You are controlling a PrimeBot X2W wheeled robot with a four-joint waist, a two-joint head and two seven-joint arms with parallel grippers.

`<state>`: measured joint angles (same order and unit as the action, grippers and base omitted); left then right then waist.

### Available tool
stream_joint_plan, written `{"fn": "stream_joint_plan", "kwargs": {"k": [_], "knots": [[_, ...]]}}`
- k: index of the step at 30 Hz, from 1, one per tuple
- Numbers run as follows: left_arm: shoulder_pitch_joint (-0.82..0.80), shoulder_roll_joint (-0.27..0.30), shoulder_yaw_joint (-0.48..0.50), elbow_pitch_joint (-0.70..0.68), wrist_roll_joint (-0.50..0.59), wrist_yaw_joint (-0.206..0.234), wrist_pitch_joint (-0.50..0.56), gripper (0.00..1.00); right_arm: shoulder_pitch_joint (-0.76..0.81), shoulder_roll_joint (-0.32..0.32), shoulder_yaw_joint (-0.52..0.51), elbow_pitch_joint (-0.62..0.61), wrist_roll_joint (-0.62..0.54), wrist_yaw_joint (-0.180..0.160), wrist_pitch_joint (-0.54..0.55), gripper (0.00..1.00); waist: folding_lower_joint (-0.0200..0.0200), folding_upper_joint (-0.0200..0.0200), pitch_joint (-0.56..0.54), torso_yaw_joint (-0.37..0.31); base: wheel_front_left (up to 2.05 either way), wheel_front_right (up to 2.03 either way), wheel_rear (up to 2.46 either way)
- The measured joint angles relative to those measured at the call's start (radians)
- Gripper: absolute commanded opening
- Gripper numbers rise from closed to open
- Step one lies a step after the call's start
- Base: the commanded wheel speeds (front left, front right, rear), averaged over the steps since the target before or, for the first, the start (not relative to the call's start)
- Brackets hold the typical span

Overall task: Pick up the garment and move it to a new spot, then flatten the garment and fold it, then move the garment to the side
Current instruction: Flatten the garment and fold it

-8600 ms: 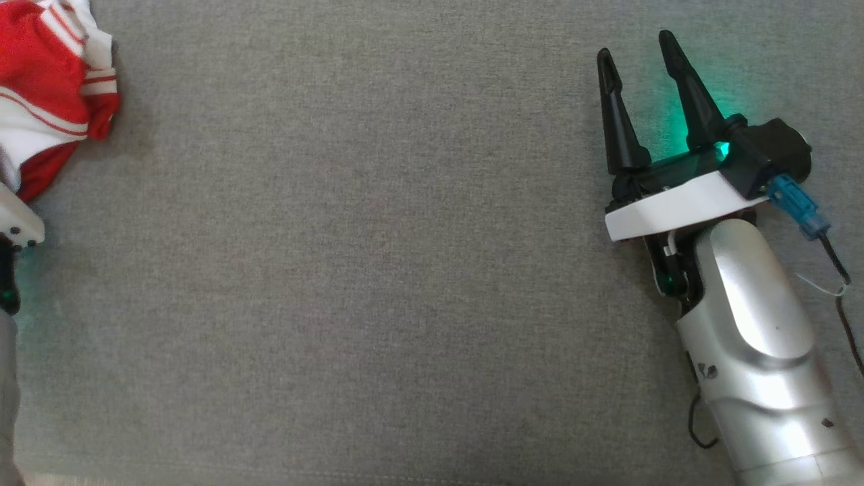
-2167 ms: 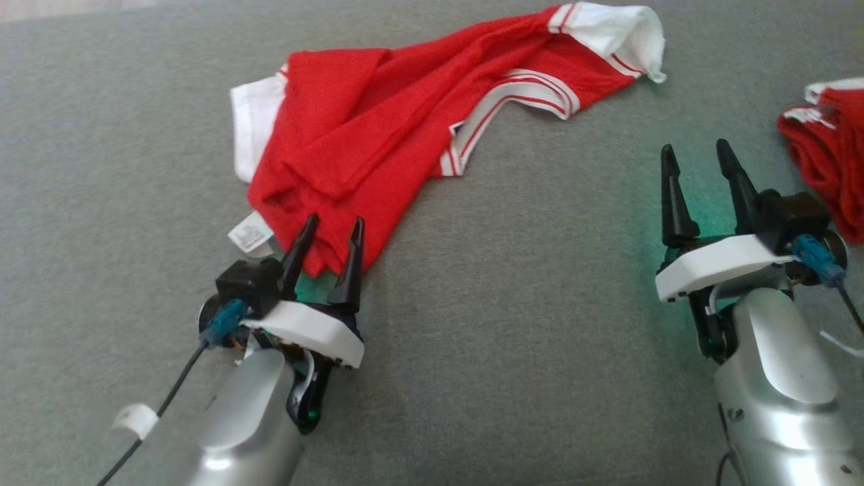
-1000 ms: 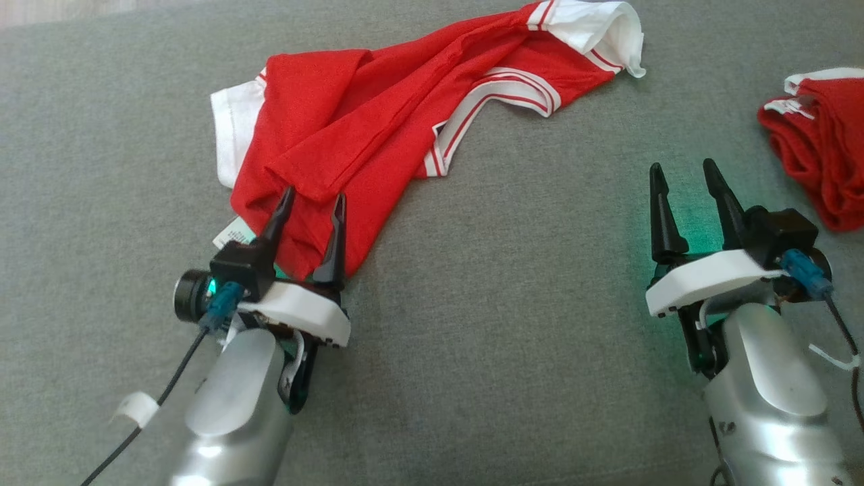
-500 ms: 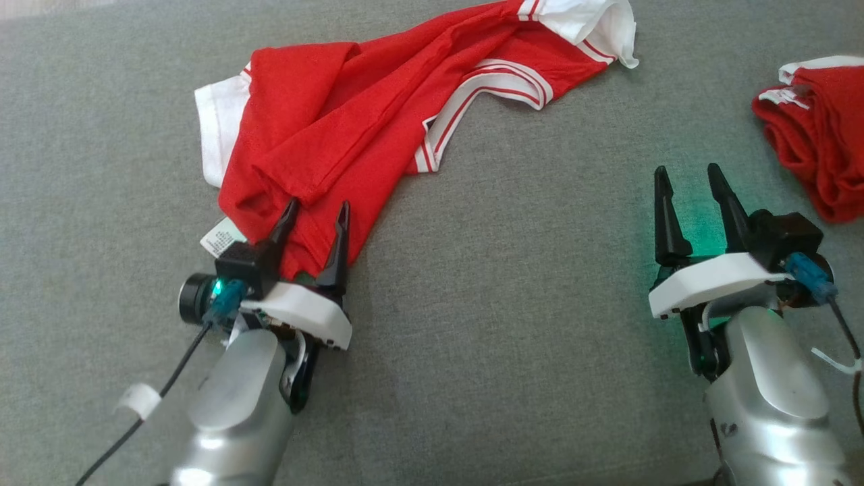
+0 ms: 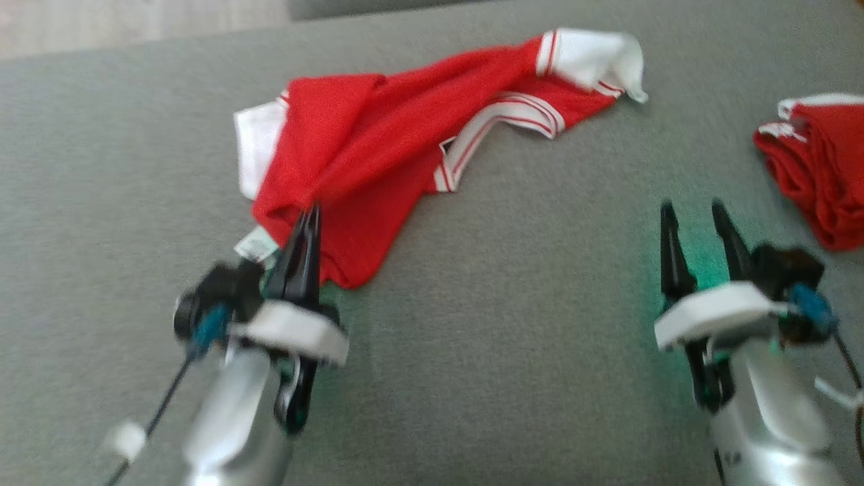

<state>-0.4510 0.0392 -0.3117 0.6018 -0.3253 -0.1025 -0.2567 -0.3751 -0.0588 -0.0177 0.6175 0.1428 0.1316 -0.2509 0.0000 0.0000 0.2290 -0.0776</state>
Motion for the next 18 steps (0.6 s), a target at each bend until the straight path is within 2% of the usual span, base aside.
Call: {"fn": "stream_joint_plan", "kwargs": {"k": [7,13,14,15,16,18], "knots": [[0.248,0.002,0.088,-0.073,0.01,0.0,0.0,0.0,0.109,0.004,-0.024,0.024,0.025,0.0,0.0,1.0,-0.0002,0.0,-0.103,0.076,0.0,0.0,0.0],[0.313,0.006,0.142,-0.071,0.028,-0.003,0.0,0.0,0.122,0.006,-0.025,0.024,0.033,0.0,0.0,1.0,-0.0003,0.0,-0.14,0.118,0.0,0.0,0.0],[0.316,0.006,0.156,-0.057,0.029,-0.003,0.0,0.16,0.121,0.006,-0.025,0.025,0.032,0.0,0.0,1.0,-0.0003,0.0,-0.138,0.126,0.0,0.0,0.0],[0.315,0.007,0.161,-0.054,0.032,-0.003,0.0,0.81,0.118,0.007,-0.025,0.028,0.03,0.0,0.0,1.0,-0.0003,0.0,-0.132,0.128,0.0,0.0,0.0],[0.314,0.006,0.168,-0.051,0.04,-0.003,0.0,1.0,0.114,0.007,-0.026,0.035,0.02,0.0,0.0,1.0,-0.0001,0.0,-0.124,0.129,0.0,0.0,0.0],[0.308,0.006,0.18,-0.05,0.055,-0.003,0.0,1.0,0.094,0.007,-0.03,0.065,-0.002,0.0,0.0,1.0,0.0,0.0,-0.105,0.131,0.0,0.0,0.0]]}}
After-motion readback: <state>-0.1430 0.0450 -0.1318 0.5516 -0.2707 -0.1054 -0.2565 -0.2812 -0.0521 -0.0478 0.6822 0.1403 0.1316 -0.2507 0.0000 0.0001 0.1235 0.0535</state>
